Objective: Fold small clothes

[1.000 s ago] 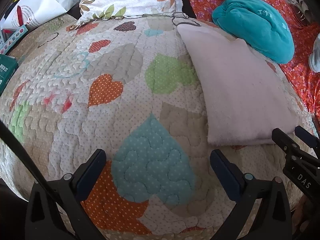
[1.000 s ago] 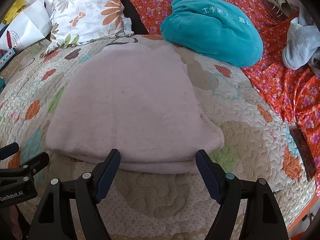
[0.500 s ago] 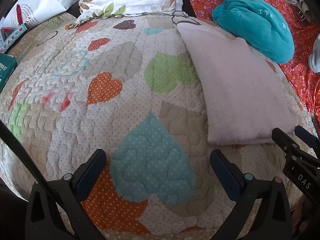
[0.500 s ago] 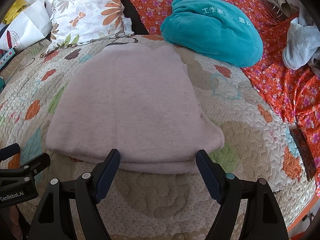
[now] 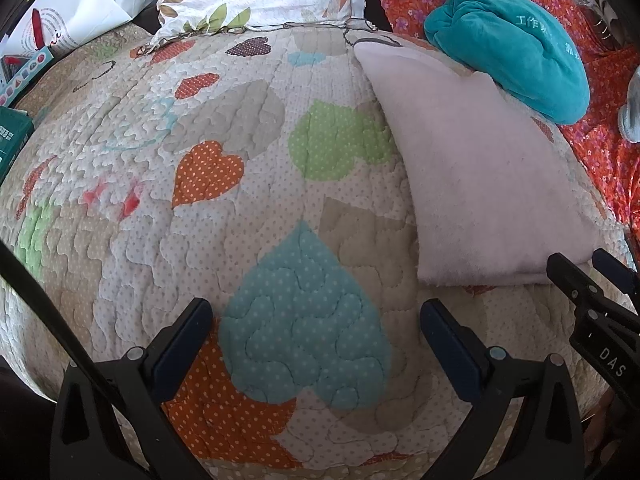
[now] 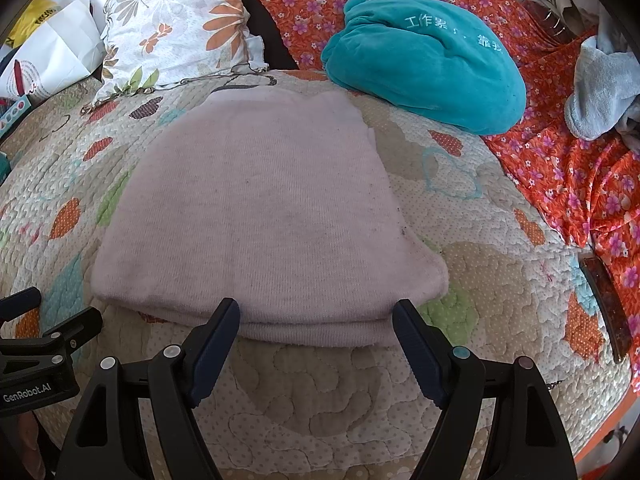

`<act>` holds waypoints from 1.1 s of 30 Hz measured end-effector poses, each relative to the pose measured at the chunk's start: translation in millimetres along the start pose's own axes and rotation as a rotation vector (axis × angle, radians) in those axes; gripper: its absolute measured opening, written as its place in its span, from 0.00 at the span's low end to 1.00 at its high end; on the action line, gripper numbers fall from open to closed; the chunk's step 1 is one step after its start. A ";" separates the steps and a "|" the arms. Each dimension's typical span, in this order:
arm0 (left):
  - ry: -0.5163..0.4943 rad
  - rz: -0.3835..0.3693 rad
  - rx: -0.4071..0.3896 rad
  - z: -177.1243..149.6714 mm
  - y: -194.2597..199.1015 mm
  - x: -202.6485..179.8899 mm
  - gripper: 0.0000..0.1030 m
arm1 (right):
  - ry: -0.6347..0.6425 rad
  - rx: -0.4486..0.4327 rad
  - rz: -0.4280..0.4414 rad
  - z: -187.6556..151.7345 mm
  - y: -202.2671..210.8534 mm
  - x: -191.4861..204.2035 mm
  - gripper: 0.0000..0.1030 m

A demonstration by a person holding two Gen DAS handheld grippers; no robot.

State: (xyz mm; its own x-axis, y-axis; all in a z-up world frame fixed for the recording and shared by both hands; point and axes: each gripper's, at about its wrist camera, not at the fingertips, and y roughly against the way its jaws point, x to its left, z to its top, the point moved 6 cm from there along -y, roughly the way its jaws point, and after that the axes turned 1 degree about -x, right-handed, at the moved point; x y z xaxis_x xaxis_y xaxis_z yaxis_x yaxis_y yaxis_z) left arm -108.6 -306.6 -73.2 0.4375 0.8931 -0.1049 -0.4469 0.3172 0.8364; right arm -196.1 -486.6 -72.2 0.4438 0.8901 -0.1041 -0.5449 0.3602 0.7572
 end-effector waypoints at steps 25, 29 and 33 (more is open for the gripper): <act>-0.001 0.002 -0.007 -0.5 -3.8 2.7 1.00 | 0.002 0.000 0.001 0.8 0.5 -1.0 0.81; -0.005 0.003 -0.019 0.6 -4.2 1.7 1.00 | 0.001 -0.003 -0.004 0.0 2.2 -0.3 0.81; -0.010 -0.002 -0.028 0.4 -2.2 2.6 1.00 | 0.003 -0.016 -0.014 -1.6 5.0 0.3 0.81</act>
